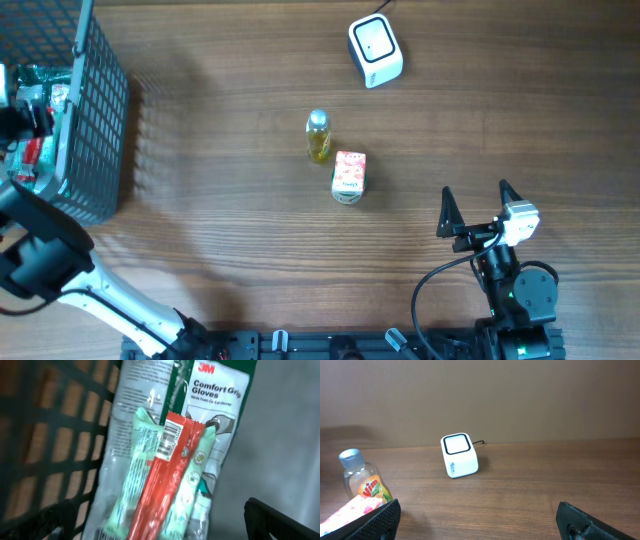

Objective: Scan the item barcode
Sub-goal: 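Reach the left gripper into the basket and grasp the green glove pack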

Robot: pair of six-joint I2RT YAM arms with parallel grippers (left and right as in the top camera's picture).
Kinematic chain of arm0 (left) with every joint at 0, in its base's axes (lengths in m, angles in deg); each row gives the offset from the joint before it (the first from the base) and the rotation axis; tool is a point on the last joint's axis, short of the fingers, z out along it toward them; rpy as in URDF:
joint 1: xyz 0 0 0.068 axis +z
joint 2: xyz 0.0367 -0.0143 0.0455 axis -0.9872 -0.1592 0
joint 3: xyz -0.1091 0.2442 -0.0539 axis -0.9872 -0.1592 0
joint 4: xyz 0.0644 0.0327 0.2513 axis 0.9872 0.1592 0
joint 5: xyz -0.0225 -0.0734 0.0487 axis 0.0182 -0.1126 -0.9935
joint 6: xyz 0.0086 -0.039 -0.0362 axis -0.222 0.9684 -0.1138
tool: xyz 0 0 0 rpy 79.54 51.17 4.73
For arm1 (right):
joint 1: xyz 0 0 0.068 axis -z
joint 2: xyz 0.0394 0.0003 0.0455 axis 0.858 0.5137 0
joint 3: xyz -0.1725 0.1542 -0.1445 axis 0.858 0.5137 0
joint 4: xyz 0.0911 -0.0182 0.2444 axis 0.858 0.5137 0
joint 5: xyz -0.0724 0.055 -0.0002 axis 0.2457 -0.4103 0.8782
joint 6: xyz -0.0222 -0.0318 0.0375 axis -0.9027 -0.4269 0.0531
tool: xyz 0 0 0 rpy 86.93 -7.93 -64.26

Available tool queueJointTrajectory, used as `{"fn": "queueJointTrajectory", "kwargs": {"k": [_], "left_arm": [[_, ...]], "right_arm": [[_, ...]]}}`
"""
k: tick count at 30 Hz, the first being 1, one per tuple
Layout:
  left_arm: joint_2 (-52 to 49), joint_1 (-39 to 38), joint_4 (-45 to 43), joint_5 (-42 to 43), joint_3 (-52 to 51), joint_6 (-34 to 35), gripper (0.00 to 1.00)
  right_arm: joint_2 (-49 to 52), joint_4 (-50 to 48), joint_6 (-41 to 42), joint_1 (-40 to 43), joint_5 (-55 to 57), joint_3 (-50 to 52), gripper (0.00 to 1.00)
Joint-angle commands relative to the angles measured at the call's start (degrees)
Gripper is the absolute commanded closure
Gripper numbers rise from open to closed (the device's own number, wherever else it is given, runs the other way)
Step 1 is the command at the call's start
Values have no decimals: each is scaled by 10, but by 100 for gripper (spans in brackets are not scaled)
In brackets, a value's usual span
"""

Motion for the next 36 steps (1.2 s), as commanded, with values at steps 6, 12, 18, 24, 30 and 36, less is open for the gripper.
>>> {"fn": "queueJointTrajectory", "kwargs": {"k": [6, 12, 18, 24, 30, 36], "left_arm": [[-68, 4, -24, 37, 2, -57, 0], [-77, 4, -25, 43, 1, -85, 0], [-87, 4, -36, 43, -1, -88, 0], [-112, 5, -38, 38, -7, -88, 0], [-122, 7, -34, 38, -8, -86, 2], [-122, 17, -23, 39, -8, -86, 38]], "right_arm": [[-1, -1, -3, 0, -9, 0, 0], [-1, -1, -3, 0, -9, 0, 0], [-1, -1, -3, 0, -9, 0, 0], [-1, -1, -3, 0, -9, 0, 0], [-1, -1, -3, 0, -9, 0, 0], [-1, -1, -3, 0, -9, 0, 0]]}}
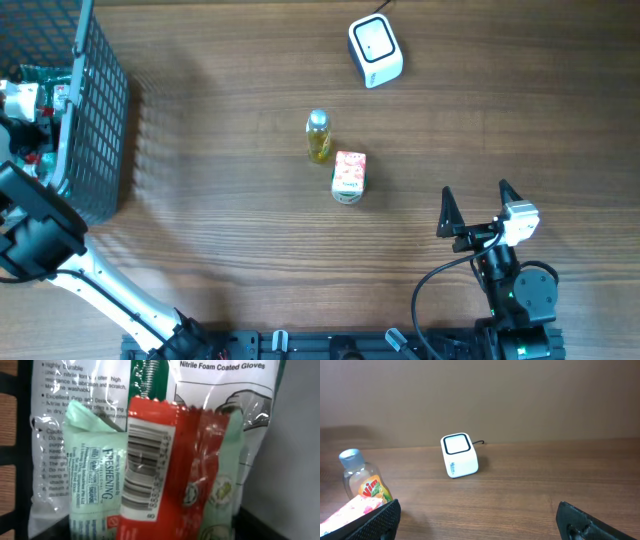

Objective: Scan the item barcode
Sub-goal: 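Reach the left gripper into the basket and grasp the green glove pack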

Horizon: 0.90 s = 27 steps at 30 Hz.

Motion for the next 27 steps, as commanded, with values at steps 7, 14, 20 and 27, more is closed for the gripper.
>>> {"fn": "queueJointTrajectory", "kwargs": {"k": [7, 14, 20, 27], "left_arm": [[-24, 15, 9, 28, -8, -2, 62], [-16, 15, 14, 33, -7, 3, 81], [19, 14, 13, 55, -7, 14, 86], [149, 13, -3, 63, -7, 46, 85]], "right_arm": [[-1, -2, -3, 0, -9, 0, 0], [-1, -2, -3, 0, -9, 0, 0], [-1, -2, -3, 0, -9, 0, 0], [-1, -2, -3, 0, -9, 0, 0]]}}
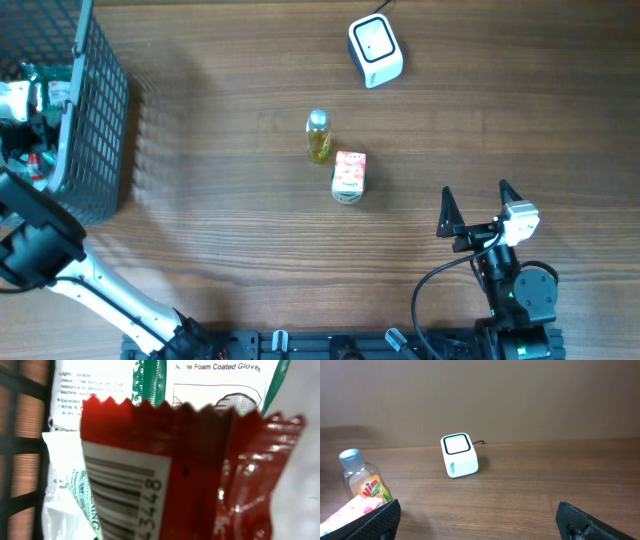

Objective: Scan the item barcode
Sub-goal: 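Reach the left gripper into the basket and grasp the green glove pack, then lift the glove pack with red snack and lay it on the table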

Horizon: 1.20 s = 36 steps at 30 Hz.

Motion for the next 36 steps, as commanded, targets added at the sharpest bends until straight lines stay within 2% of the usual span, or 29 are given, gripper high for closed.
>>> {"fn": "queueJointTrajectory", "kwargs": {"k": [1, 9, 16, 22, 27, 33, 36], "left_arm": [[124, 2, -15, 20, 4, 26, 85], [284, -1, -53, 50, 4, 75, 84], [384, -35, -59, 54, 4, 171, 88], [454, -122, -16, 41, 4, 259, 89], [490, -230, 45, -42, 4, 314, 90], [481, -343, 147, -101, 4, 376, 93], [459, -400, 207, -124, 2, 436, 96]], "right_arm": [[-1, -1, -3, 0, -9, 0, 0], [-1, -1, -3, 0, -9, 0, 0], [-1, -1, -3, 0, -9, 0, 0], [-1, -1, -3, 0, -9, 0, 0], [-1, -1, -3, 0, -9, 0, 0], [-1, -1, -3, 0, -9, 0, 0], [-1, -1, -3, 0, -9, 0, 0]]}}
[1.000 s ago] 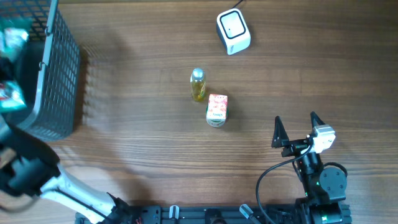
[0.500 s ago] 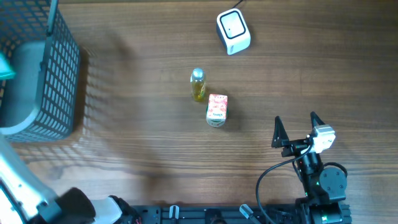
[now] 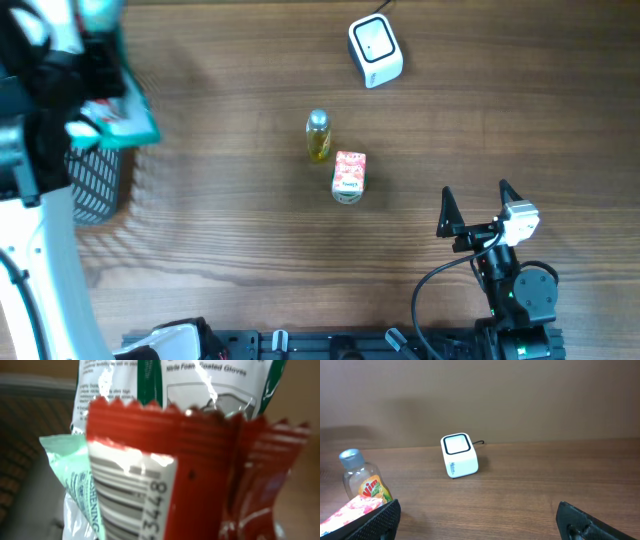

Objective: Scan the item barcode
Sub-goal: 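Lift the glove pack with red snack and lay it on the table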

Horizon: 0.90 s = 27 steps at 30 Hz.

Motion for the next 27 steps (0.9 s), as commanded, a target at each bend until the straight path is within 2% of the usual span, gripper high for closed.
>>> {"fn": "queueJointTrajectory", "kwargs": {"k": [1, 7, 12, 19, 27], "left_arm": [[-30, -66, 45, -59, 0, 100, 96], [-75, -144, 41, -72, -86, 152, 96], [-108, -191, -57, -101, -208, 183, 96], [-136, -204, -201, -115, -340, 184, 95], [-176, -217, -329, -123, -444, 179, 95]], "right_arm": [[-1, -1, -3, 0, -9, 0, 0], [-1, -1, -3, 0, -9, 0, 0], [-1, -1, -3, 0, -9, 0, 1], [-1, -1, -3, 0, -9, 0, 0], [-1, -1, -3, 0, -9, 0, 0]]}}
